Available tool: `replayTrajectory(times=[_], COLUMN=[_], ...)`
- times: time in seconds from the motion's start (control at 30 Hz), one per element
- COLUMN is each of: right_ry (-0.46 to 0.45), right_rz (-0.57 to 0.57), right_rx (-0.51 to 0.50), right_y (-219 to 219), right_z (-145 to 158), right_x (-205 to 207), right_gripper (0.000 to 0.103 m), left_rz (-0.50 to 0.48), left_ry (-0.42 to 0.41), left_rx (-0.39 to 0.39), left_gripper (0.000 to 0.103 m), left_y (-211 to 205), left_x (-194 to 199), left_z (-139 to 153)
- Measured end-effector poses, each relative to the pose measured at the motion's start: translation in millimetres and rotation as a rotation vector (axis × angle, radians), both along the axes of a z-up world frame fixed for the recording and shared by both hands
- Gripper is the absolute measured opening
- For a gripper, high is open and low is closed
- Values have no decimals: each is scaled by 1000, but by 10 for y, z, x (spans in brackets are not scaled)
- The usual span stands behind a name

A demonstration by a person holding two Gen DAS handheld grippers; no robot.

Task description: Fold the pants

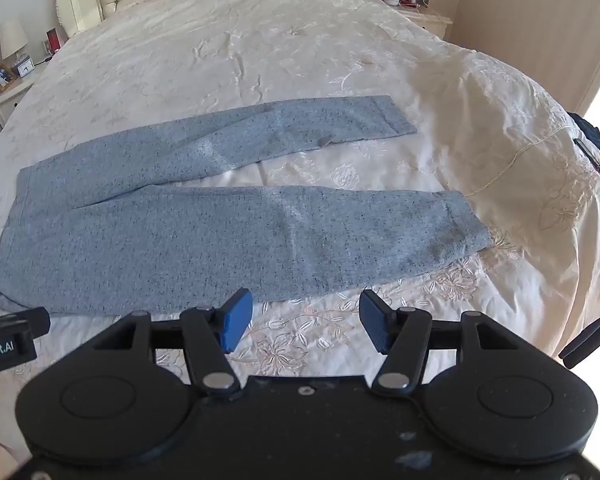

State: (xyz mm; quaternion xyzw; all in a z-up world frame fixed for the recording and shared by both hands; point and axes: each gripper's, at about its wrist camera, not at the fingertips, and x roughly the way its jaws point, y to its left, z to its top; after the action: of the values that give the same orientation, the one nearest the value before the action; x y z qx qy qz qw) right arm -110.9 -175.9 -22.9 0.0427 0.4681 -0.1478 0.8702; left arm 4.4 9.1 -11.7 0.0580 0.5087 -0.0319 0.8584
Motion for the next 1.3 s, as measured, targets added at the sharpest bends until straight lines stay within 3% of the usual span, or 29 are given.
replayTrajectory(times=[0.47,1.3], right_ry=[-12,18], right_rz=[-14,35], right_rx=[-13,-33], right_y=[75,173], right_z=[68,-109], right_x=[15,190], right_gripper=[62,62], left_rz=[-12,-26], left_ry=[15,46], left_rx=[13,24], left_gripper=[77,77], left_y=[-59,-22], left_x=[26,213], left_z=[-16,-148])
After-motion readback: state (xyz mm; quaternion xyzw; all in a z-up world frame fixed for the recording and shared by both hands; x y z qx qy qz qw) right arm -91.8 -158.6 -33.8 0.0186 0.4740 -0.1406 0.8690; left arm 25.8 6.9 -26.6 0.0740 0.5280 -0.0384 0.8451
